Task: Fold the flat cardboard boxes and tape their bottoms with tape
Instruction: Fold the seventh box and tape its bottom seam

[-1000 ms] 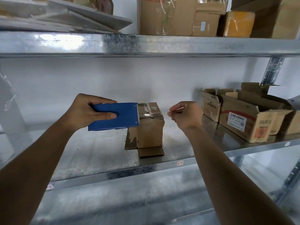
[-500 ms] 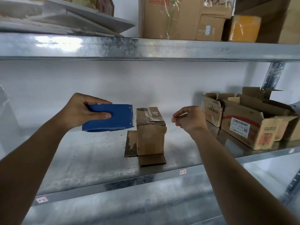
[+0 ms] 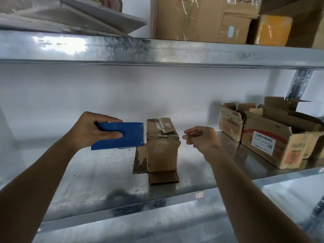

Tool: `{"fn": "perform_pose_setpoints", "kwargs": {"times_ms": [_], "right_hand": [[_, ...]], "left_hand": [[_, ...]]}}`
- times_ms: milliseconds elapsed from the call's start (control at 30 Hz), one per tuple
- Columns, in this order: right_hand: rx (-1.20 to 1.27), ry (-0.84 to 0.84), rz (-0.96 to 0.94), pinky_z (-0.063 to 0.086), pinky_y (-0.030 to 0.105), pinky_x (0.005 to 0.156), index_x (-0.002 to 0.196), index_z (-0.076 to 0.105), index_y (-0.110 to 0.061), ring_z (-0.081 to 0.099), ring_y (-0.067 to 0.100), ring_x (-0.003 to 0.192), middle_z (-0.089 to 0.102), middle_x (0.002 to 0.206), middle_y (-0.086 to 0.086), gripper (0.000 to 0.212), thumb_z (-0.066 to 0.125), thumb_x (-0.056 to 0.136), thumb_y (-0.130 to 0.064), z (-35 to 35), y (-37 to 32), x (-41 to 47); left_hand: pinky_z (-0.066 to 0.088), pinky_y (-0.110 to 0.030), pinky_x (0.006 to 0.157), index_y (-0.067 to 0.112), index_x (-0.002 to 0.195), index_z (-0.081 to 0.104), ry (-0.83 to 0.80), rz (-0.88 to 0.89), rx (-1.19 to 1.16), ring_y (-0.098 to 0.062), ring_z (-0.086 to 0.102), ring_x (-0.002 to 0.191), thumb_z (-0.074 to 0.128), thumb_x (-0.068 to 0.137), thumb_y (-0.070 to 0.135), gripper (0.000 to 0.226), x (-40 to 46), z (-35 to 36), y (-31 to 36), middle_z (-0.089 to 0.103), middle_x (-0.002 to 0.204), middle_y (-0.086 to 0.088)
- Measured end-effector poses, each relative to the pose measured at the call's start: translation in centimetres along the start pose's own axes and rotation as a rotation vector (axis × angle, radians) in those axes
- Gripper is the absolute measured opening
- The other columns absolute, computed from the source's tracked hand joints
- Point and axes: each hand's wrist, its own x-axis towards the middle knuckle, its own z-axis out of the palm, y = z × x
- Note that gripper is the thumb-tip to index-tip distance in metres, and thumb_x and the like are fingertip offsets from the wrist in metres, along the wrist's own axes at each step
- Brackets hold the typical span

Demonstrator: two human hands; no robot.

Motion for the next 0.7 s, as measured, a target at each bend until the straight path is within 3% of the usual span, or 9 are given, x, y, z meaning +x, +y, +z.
{"fn": "perform_pose_setpoints", "kwargs": {"times_ms": [133,267,467,533,633,700], "right_hand": [[0.075,-0.132,-0.118,0.048,0.023,0.062,0.098,0.078,-0.014,0.068,0.016,0.071,0.08,0.087,0.008,0.02,0.08,0.085,0.002,-1.8,-0.9,-0.4],[0.108,-0.221,-0.167,0.048,0.024,0.068,0.108,0.076,-0.015,0.067,0.016,0.076,0.08,0.092,0.008,0.027,0.078,0.086,0.003,-3.2,-2.6,-0.1],[0.12,-0.224,-0.14,0.045,0.03,0.07,0.099,0.067,-0.012,0.064,0.018,0.073,0.079,0.087,0.007,0.024,0.071,0.09,0.009,-2.7,-2.0,0.7],[0.147,-0.232,-0.134,0.047,0.031,0.077,0.1,0.06,-0.013,0.068,0.018,0.081,0.077,0.087,0.008,0.026,0.067,0.092,0.011,-2.4,-1.3,0.8],[0.231,-0.222,-0.147,0.048,0.032,0.101,0.105,0.052,-0.015,0.072,0.018,0.11,0.074,0.091,0.011,0.029,0.064,0.095,0.009,-1.6,-0.7,0.5],[0.335,-0.225,-0.141,0.054,0.039,0.103,0.111,0.046,-0.013,0.072,0.027,0.112,0.068,0.091,0.015,0.031,0.061,0.097,0.01,-1.3,-0.5,0.3]], "left_hand": [[0.062,-0.024,0.08,0.03,0.104,0.081,0.032,0.009,-0.062,-0.016,0.077,0.096,0.086,0.067,0.006,0.045,-0.4,-0.7,0.4,0.08,0.103,0.002],[0.063,-0.026,0.08,0.028,0.105,0.081,0.056,0.024,-0.122,-0.02,0.077,0.096,0.084,0.065,0.004,0.046,-0.2,-1.7,1.2,0.08,0.105,-0.002],[0.063,-0.027,0.081,0.034,0.102,0.083,0.033,0.039,-0.114,-0.019,0.077,0.096,0.084,0.067,0.006,0.045,0.4,-1.3,1.8,0.08,0.105,0.0],[0.064,-0.03,0.081,0.034,0.101,0.083,0.016,0.031,-0.105,-0.02,0.077,0.096,0.085,0.066,0.007,0.044,0.4,-0.8,1.6,0.08,0.104,0.0],[0.064,-0.036,0.084,0.028,0.104,0.082,-0.006,0.017,-0.079,-0.023,0.077,0.097,0.086,0.065,0.01,0.043,0.4,-0.2,1.2,0.08,0.104,-0.001],[0.064,-0.035,0.083,0.027,0.105,0.081,-0.003,0.01,-0.081,-0.023,0.077,0.098,0.086,0.066,0.01,0.044,0.3,0.0,1.0,0.08,0.104,-0.002]]}}
